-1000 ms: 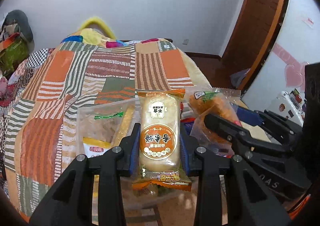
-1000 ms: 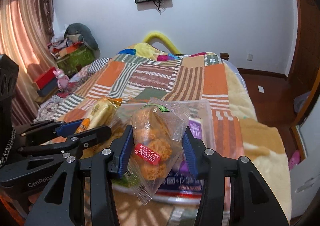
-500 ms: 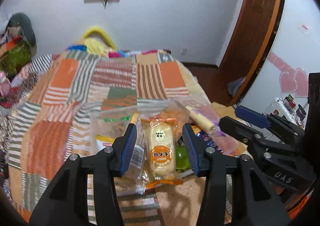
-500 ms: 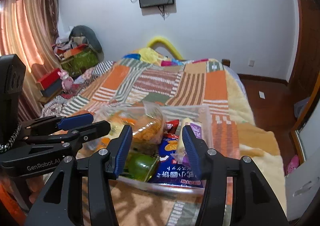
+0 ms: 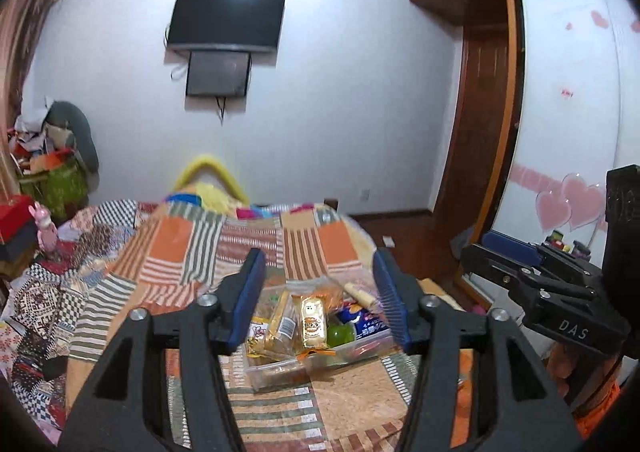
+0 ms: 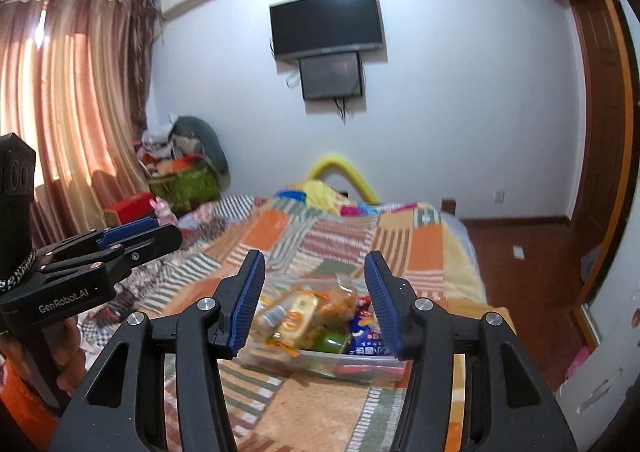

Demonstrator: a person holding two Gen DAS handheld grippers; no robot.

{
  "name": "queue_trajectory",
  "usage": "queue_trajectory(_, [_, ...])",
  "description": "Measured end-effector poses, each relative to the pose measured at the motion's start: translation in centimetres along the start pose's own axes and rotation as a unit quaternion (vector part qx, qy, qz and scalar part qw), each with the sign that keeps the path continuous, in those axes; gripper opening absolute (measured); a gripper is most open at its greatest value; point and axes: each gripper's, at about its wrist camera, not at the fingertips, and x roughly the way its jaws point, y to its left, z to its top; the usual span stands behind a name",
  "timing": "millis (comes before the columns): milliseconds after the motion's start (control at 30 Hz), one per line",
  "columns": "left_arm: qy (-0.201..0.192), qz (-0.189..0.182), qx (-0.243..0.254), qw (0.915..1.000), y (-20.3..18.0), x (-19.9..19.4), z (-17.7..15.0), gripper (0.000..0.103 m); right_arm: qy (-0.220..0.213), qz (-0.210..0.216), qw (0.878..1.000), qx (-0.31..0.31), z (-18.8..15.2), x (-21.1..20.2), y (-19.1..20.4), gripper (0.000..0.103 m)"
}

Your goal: Organize snacks

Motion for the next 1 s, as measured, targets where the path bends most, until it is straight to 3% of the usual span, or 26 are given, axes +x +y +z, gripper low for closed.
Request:
queue_trajectory(100, [-0.020,0.000,0.006,0.9998,-0.4,-2.4,-0.1,0.070,-0.017,-0.004,1.000,-0.003,0.1,-1.3,0.7,0.058])
queue_trajectory(167, [-0.030,0.004,0.012,0.9995,-0.7,-3.4,-0.2,0.085,-0.024,-0.008,1.000,-0.002,-0.1,-1.5,1.1,0.072])
queue_trajectory(233, [-0.038,0.009,0.016,0.9991,-0.9,-4.2,-0.4,0.093,-0.030,-0.012,0.999,0.002,-0.2,-1.7,1.3,0.082])
queue_trajectory(333, [-0.043,0.012,0.017,0.9989,-1.0,-5.0,-0.7,0.100,-0.035,-0.021,0.999,0.001,-0.4,-1.7,1.5,0.088])
queue_trajectory(433, [-0.043,0.013,0.016,0.9988,-1.0,-5.4,-1.0,0.102,-0.041,-0.029,0.999,0.003,-0.8,-2.1,1.9,0.102])
queue_trajectory(1000, [-0.034,0.021,0.019,0.9990,-1.2,-5.5,-2.2,0.103,-0.048,-0.051,0.997,-0.012,-2.2,-3.6,2.8,0.103])
